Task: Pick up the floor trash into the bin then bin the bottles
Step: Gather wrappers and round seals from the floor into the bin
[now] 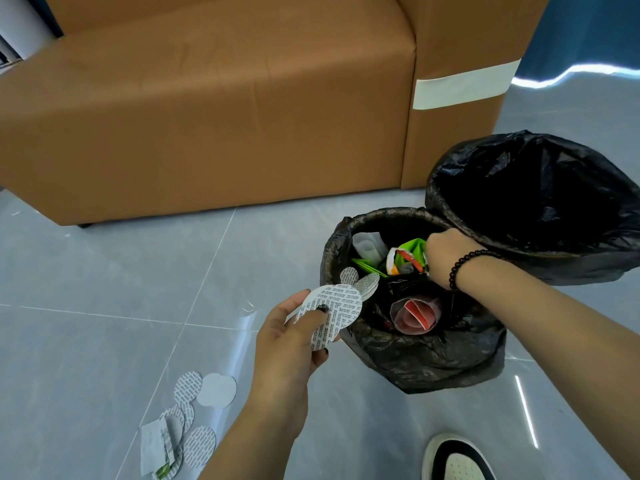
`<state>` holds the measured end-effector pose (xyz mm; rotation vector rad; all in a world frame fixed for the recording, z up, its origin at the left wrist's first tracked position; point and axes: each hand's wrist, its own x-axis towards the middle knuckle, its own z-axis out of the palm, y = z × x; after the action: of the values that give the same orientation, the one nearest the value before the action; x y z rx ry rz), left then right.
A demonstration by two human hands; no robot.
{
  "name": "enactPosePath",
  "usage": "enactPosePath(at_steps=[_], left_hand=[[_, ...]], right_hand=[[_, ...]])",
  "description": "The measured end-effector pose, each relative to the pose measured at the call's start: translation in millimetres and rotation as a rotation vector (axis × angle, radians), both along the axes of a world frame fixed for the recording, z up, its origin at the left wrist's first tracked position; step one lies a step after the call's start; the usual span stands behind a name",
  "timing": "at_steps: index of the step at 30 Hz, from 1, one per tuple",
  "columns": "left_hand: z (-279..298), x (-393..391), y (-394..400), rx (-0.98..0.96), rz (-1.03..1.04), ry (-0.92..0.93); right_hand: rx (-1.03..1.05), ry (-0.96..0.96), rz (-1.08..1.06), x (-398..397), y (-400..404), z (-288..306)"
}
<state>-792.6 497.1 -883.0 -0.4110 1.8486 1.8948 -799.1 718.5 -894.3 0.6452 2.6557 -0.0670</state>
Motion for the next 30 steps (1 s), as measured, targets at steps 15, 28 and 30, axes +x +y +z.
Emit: enactPosePath(at_steps=[15, 28, 30], left_hand=[[4.9, 4.0, 7.2, 0.026, -0.120, 0.121], [6.1, -14.9, 13.1, -0.228, -0.361, 0.316], [10.5, -28.1, 7.2, -0.280, -0.416, 0.300]], right_hand=[[-1.138, 0.530, -0.330, 32.7, -36.9, 33.0], [-1.062, 0.938, -0.474, 34.2, -38.7, 27.3], [-0.851, 1.058, -0.432, 30.2, -25.2, 23.5]])
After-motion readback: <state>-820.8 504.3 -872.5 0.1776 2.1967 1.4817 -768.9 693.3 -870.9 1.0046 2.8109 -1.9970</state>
